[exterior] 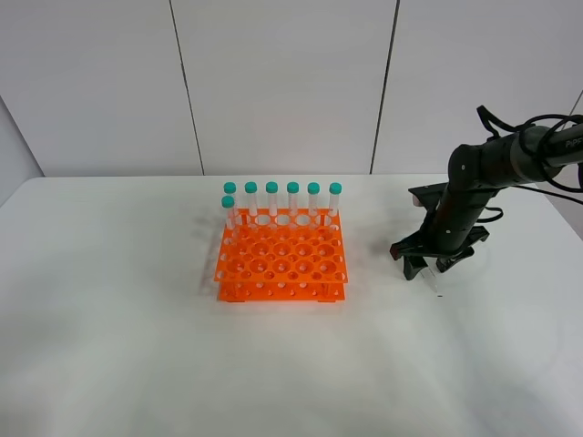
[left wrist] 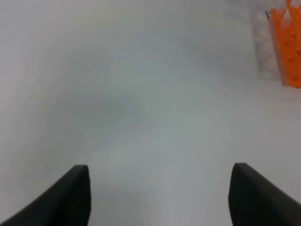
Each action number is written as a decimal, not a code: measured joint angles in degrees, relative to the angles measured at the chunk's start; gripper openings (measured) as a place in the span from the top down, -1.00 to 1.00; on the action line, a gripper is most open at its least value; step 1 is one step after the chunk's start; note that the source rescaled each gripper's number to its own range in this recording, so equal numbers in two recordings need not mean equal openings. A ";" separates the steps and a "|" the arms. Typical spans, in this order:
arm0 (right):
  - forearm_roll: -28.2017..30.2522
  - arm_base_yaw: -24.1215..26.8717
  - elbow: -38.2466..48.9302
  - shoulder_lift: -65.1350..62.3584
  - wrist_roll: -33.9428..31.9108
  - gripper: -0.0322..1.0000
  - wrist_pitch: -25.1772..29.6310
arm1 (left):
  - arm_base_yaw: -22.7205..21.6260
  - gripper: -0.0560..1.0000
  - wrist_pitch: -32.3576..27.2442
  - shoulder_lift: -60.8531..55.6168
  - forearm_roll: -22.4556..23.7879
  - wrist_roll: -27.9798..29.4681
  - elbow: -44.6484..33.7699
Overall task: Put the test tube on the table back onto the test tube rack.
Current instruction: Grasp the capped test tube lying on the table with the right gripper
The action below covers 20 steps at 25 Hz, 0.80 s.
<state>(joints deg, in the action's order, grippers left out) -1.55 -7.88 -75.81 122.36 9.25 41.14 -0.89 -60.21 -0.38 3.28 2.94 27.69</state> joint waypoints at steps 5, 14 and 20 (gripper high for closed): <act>0.00 0.00 0.00 0.00 -0.52 -0.25 0.59 | 0.00 -0.93 0.00 0.00 0.00 0.00 0.00; 0.00 0.00 0.00 0.00 -0.56 0.57 0.90 | 0.00 -0.93 0.00 0.00 0.00 0.00 0.00; 0.13 0.00 0.00 0.00 0.62 0.92 1.09 | 0.00 -0.93 0.00 0.00 0.00 0.00 0.00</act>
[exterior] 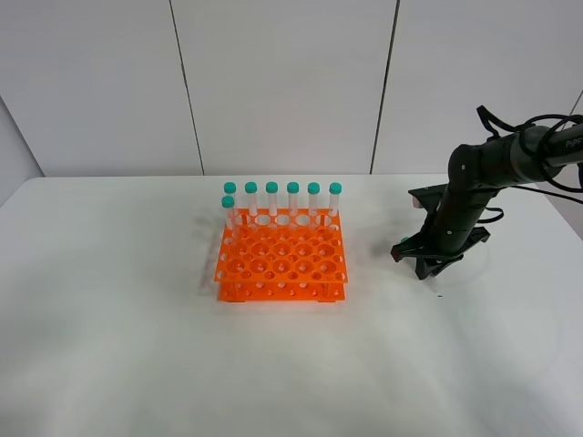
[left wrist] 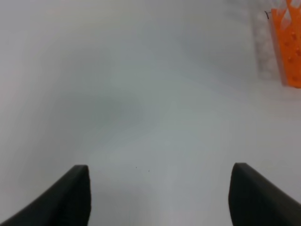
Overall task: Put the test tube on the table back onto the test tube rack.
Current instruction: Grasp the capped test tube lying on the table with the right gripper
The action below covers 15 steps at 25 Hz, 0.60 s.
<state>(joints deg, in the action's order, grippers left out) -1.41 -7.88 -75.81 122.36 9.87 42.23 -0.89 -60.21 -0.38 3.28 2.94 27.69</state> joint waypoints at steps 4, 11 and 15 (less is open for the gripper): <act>0.32 0.00 -0.11 -0.34 0.41 0.92 0.82 | 0.00 -0.93 0.00 0.00 0.00 0.00 0.00; 1.41 0.00 -0.30 -11.98 0.53 0.92 4.38 | 0.00 -0.93 0.00 0.00 0.00 0.00 0.00; 1.41 0.00 1.42 -21.30 0.38 0.92 10.52 | 0.00 -0.93 0.00 0.00 0.00 0.00 0.00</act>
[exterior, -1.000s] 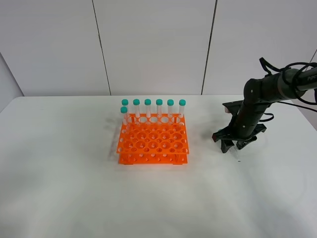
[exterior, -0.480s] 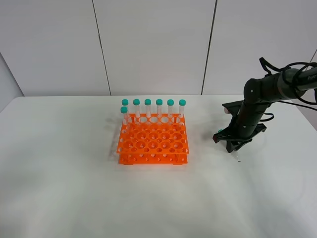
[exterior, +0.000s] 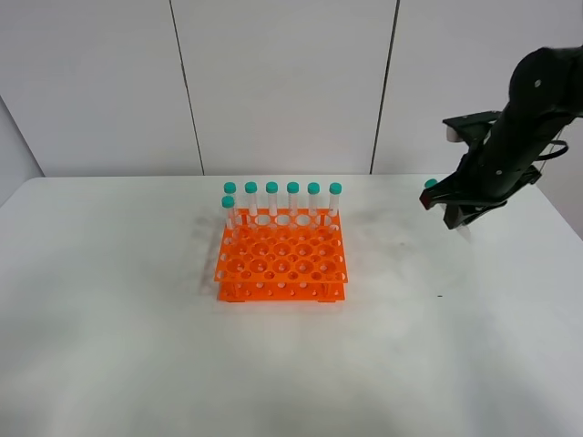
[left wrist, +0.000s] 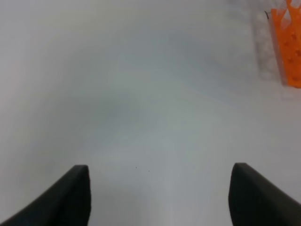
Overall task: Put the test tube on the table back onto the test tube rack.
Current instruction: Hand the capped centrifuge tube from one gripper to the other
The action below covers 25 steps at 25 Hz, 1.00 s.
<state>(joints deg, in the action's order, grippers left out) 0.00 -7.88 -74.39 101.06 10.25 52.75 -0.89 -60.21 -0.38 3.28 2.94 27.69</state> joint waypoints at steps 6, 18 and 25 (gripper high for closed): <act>0.00 0.00 13.62 -15.68 -1.13 0.92 0.33 | 0.00 -0.93 0.00 0.00 0.00 0.00 0.00; -9.97 -6.63 20.77 -24.01 11.85 0.92 -4.13 | 0.00 -0.93 0.00 0.00 0.00 0.00 0.00; -19.59 -17.08 20.88 -24.01 28.71 0.92 -13.95 | 0.00 -0.93 0.00 0.00 0.00 0.00 0.00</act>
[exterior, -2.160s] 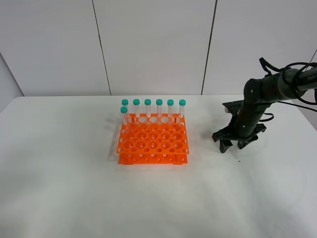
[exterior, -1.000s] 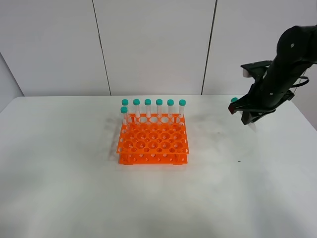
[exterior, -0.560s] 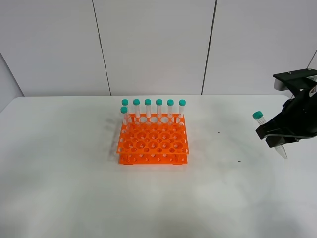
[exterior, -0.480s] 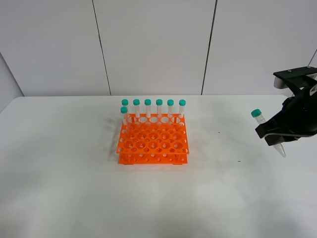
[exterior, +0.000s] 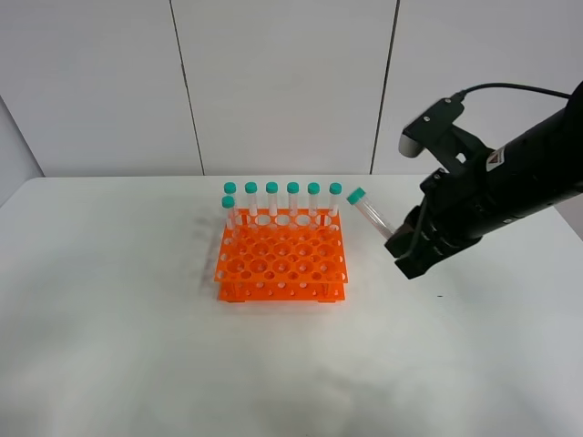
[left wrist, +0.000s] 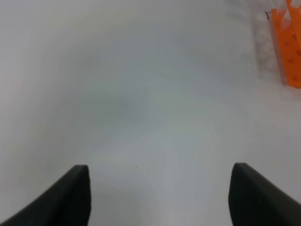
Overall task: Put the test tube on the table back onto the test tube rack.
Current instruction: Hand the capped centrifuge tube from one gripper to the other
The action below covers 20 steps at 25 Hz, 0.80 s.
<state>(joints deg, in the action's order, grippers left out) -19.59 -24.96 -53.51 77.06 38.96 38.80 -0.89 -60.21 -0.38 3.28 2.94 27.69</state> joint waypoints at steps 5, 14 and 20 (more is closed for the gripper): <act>-17.22 0.51 0.27 1.05 16.70 0.92 -2.51 | 0.00 -0.93 0.00 0.00 0.00 0.00 0.00; -24.29 1.03 0.44 2.88 21.26 0.92 0.24 | 0.00 -0.93 4.79 1.40 -3.28 1.07 2.32; -24.35 0.52 0.44 2.92 22.73 0.92 0.22 | 0.00 -0.93 18.26 17.35 -17.90 -4.48 6.43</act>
<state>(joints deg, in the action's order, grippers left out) -43.94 -24.44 -53.07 79.97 61.69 39.02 -0.89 -41.96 16.97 -14.62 -1.54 34.12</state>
